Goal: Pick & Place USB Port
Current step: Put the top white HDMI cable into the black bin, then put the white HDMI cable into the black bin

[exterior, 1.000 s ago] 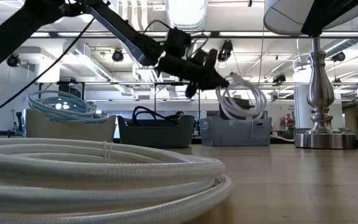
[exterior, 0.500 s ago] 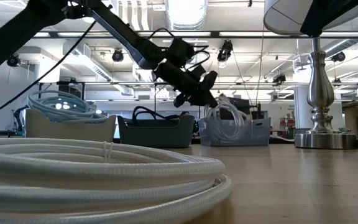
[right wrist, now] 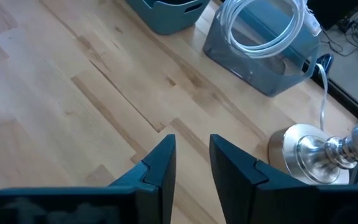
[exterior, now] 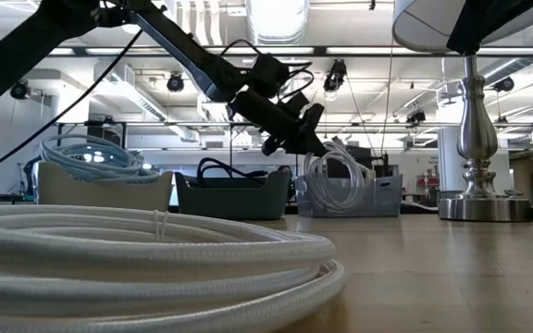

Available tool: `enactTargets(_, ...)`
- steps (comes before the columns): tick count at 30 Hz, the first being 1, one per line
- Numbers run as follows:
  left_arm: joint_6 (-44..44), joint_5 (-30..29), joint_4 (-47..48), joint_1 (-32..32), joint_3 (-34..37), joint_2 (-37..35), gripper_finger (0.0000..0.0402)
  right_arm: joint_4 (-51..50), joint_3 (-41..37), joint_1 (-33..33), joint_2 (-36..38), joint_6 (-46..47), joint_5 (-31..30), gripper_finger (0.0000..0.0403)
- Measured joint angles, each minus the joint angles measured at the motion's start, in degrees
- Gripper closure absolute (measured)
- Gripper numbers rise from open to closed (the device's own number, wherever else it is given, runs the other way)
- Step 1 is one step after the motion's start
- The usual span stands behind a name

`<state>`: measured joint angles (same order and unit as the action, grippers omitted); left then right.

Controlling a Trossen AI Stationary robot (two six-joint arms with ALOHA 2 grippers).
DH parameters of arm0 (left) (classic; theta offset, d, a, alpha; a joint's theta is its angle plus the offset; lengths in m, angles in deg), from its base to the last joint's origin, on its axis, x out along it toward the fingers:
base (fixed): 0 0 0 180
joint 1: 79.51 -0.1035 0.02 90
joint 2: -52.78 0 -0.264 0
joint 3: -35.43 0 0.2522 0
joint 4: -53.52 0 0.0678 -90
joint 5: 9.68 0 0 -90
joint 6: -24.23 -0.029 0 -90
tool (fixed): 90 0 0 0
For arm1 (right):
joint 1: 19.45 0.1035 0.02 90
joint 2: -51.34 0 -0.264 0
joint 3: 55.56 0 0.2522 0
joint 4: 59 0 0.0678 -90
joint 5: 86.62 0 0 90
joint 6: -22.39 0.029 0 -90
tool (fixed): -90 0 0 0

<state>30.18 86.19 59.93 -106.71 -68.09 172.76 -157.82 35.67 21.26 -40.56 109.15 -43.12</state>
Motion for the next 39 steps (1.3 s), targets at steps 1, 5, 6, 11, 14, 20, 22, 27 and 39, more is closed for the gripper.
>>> enactTargets(1, 0.0, 0.0, 0.0, -0.1, 0.0, 0.0, 0.034, 0.0, 0.0, 0.0, 0.0, 0.0, 0.0, 0.0312)
enactTargets(5, -0.4, 0.5, 1.2, -0.2, -0.1, -0.1, 0.0344, 0.1, 0.0, 0.0, 0.0, 0.0, 0.1, 0.0309)
enactTargets(6, -1.3, 0.6, 2.1, -0.2, -0.3, -0.1, 0.0344, 0.2, 0.0, 0.0, 0.0, 0.0, 0.1, 0.0308)
enactTargets(11, -4.4, 0.6, 3.1, -0.2, -0.3, -0.1, 0.0338, 0.2, 0.0, 0.0, 0.0, 0.0, 0.1, 0.0305)
enactTargets(14, -3.9, 0.4, 3.3, -0.4, -0.3, -0.1, 0.0325, 0.1, 0.0, 0.0, 0.0, -0.4, 0.1, 0.0309)
enactTargets(20, -3.9, -1.7, 5.0, -0.7, -1.6, -0.5, 0.0275, 0.1, 0.0, 0.0, 0.0, -0.4, 0.0, 0.0319)
enactTargets(22, -4.4, -2.9, 7.9, -0.8, -2.9, -1.0, 0.0257, 0.1, 0.0, 0.0, 0.0, -0.4, 0.0, 0.0321)
enactTargets(27, -7.6, -7.7, 18.0, -0.8, -6.8, -2.7, 0.0218, 0.1, 0.0, 0.0, 0.0, -0.5, 0.0, 0.0326)
enactTargets(39, -13.0, -0.9, 40.7, 2.5, -10.7, -10.3, 0.0207, 0.2, 0.0, 0.0, 0.0, -1.1, 0.0, 0.0318)
